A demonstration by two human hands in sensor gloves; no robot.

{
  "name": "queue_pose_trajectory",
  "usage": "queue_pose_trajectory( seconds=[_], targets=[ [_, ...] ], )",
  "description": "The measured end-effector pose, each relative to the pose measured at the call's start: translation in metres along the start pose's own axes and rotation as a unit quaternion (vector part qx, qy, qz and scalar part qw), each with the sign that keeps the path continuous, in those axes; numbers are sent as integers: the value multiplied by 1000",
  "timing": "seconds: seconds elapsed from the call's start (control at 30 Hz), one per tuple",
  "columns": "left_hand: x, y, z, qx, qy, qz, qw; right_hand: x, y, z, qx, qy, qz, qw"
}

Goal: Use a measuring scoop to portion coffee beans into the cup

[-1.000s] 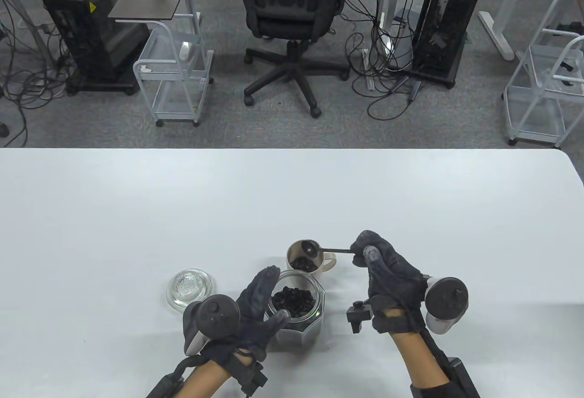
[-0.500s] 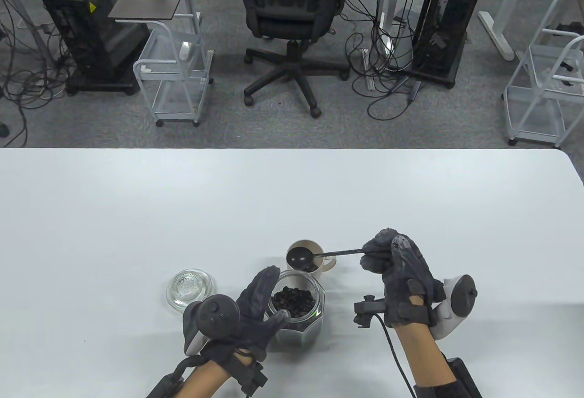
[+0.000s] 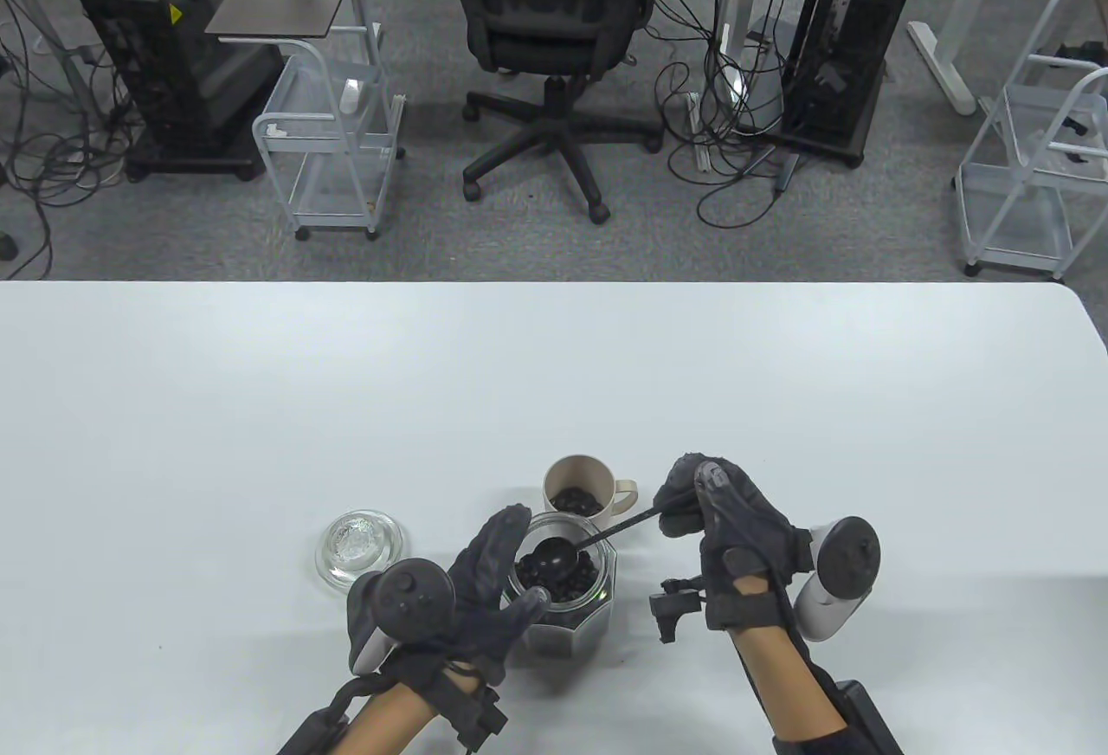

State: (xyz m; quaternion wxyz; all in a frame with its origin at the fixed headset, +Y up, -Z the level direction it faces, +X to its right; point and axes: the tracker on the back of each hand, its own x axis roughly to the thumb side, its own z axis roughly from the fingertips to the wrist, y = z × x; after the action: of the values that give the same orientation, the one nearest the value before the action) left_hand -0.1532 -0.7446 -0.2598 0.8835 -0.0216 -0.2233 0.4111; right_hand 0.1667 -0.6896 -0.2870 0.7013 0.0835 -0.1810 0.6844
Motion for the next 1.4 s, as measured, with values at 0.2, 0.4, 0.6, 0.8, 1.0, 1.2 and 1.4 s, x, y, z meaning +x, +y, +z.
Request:
queue_pose_trajectory(
  seconds=[0.2,0.4,0.6,0.8,1.0,1.2,1.4],
  targets=[
    [0,0,0,-2,0,1,1000,28,17,8,40,-99,65,992],
    [0,0,0,-3,1,1,1000,50,36,20,84,-196,127,969],
    [0,0,0,-1,1,1,1000,65,52,32,130,-285,207,927],
    [0,0,0,-2,2,2,1000,69,66,40,177,-326,259,892],
    [-1,0,0,-2,2,3,1000,63,73,40,215,-322,293,874],
    [-1,0,0,-2,2,3,1000,52,75,36,243,-293,320,868],
    [-1,0,0,-2,3,3,1000,44,74,31,259,-257,311,877]
  ],
)
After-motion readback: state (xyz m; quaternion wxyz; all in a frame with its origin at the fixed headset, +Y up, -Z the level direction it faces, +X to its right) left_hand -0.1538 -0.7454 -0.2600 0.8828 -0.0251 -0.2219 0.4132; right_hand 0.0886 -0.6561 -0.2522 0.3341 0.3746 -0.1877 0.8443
